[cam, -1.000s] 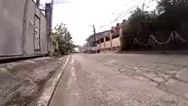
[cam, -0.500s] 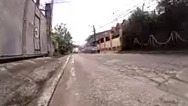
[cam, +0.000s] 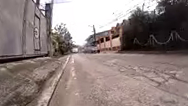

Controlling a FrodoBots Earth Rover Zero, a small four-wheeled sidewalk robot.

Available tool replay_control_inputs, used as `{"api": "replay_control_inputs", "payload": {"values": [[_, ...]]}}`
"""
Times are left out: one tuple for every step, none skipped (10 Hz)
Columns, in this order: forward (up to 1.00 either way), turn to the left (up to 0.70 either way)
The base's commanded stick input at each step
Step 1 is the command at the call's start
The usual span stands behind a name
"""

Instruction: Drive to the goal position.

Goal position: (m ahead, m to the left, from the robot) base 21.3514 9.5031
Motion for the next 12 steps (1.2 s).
{"api": "replay_control_inputs", "payload": {"values": [[0.06, 0.00], [0.06, 0.00], [0.06, 0.00], [0.06, 0.00], [0.06, 0.00], [0.06, 0.00], [0.06, 0.00], [0.06, 0.00], [0.06, 0.00], [0.06, 0.00], [0.06, 0.00], [0.06, 0.00]]}}
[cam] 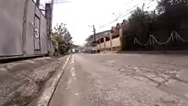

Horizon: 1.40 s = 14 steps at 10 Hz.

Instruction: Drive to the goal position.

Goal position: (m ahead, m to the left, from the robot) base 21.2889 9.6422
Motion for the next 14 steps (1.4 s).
{"api": "replay_control_inputs", "payload": {"values": [[0.06, 0.00], [0.06, 0.00], [0.06, 0.00], [0.06, 0.00], [0.06, 0.00], [0.06, 0.00], [0.06, 0.00], [0.06, 0.00], [0.05, 0.00], [0.06, 0.00], [0.06, 0.00], [0.06, 0.00], [0.06, 0.00], [0.06, 0.00]]}}
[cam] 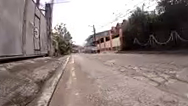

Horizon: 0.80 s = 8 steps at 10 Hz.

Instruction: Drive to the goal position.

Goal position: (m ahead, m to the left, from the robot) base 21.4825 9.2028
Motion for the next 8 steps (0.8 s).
{"api": "replay_control_inputs", "payload": {"values": [[0.06, 0.00], [0.06, 0.00], [0.06, 0.00], [0.06, 0.00], [0.06, 0.00], [0.06, 0.00], [0.06, 0.00], [0.06, 0.00]]}}
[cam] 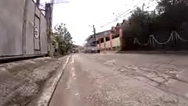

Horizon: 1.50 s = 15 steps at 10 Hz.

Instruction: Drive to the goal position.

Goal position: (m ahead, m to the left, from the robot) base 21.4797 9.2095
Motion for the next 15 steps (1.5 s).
{"api": "replay_control_inputs", "payload": {"values": [[0.06, 0.00], [0.06, 0.00], [0.06, 0.00], [0.06, 0.00], [0.06, 0.00], [0.06, 0.00], [0.06, 0.00], [0.06, 0.00], [0.06, 0.00], [0.06, 0.00], [0.06, 0.00], [0.06, 0.00], [0.06, 0.00], [0.06, 0.00], [0.06, 0.00]]}}
